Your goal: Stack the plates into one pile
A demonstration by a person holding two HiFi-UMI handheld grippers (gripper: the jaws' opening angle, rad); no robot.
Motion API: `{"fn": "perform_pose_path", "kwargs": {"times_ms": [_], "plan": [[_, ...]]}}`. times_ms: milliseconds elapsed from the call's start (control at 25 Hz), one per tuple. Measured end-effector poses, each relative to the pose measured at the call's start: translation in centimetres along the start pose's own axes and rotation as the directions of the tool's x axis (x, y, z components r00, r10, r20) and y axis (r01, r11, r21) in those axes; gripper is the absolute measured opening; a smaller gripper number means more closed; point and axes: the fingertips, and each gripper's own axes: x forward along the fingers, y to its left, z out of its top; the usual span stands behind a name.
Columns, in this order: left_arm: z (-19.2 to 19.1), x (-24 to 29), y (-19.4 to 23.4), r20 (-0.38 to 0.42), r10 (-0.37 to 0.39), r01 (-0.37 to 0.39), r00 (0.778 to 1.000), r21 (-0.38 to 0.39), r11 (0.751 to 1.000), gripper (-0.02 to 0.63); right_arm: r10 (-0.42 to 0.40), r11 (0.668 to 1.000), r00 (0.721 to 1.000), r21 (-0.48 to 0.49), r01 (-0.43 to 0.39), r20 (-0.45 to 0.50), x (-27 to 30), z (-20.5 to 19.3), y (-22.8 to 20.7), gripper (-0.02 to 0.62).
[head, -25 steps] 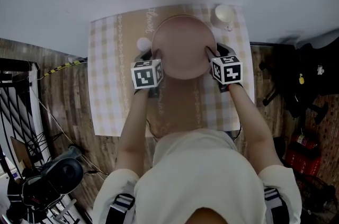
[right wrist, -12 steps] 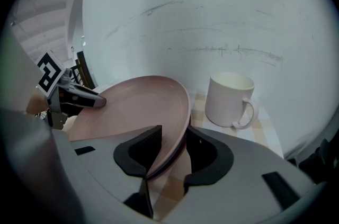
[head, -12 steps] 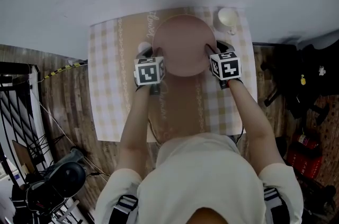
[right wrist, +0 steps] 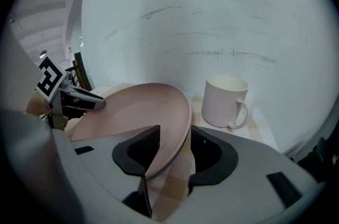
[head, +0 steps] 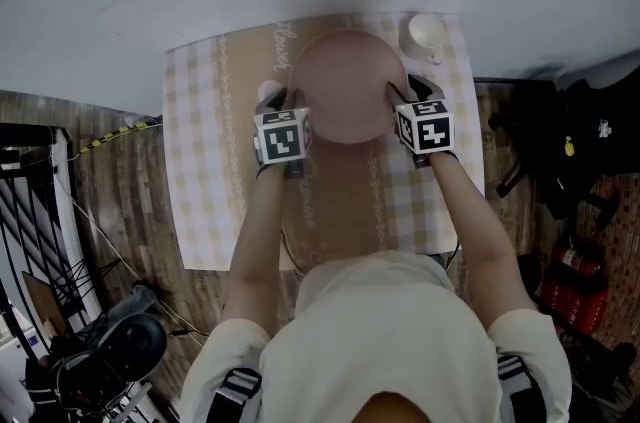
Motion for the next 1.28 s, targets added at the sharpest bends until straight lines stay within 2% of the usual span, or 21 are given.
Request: {"fn": "perform_pose_path", "kwargs": {"times_ms": [320, 520, 800, 1120, 1280], "plan": [[-0.4, -1.3, -0.4, 0.026, -0.015, 0.016, 1.0, -0.01, 1.0, 0.08, -0.026, 1.0, 1.0, 0.015, 0.026, 0.005, -1.7, -0.8, 0.3, 0.152], [-0.7, -3.0, -1.1, 0.058, -0.038, 0.039, 0.998, -0.027, 0.999, 0.08, -0.038, 0.999, 0.999, 0.04, 0.037, 0.039, -3.9, -1.0, 0.9, 0.152], [-1.9, -6.4, -2.7, 0.108, -0.054, 0.062, 0.993, -0.064, 0.996, 0.048, 0.011, 0.999, 0.992, 0.038, -0.016, 0.126, -7.9, -0.9, 4.1, 0.148], [-3.1, -12.0, -6.0, 0.193, -0.096, 0.121, 0.977, -0.119, 0.986, 0.022, 0.083, 0.996, 0.971, 0.01, -0.088, 0.226, -13.2, -1.3, 7.8, 0.045], [-4.5, -15.0, -8.0, 0.215, -0.116, 0.145, 0.97, -0.125, 0.981, 0.018, 0.127, 0.992, 0.956, -0.008, -0.13, 0.263, -16.1, -1.9, 9.4, 0.019]]}}
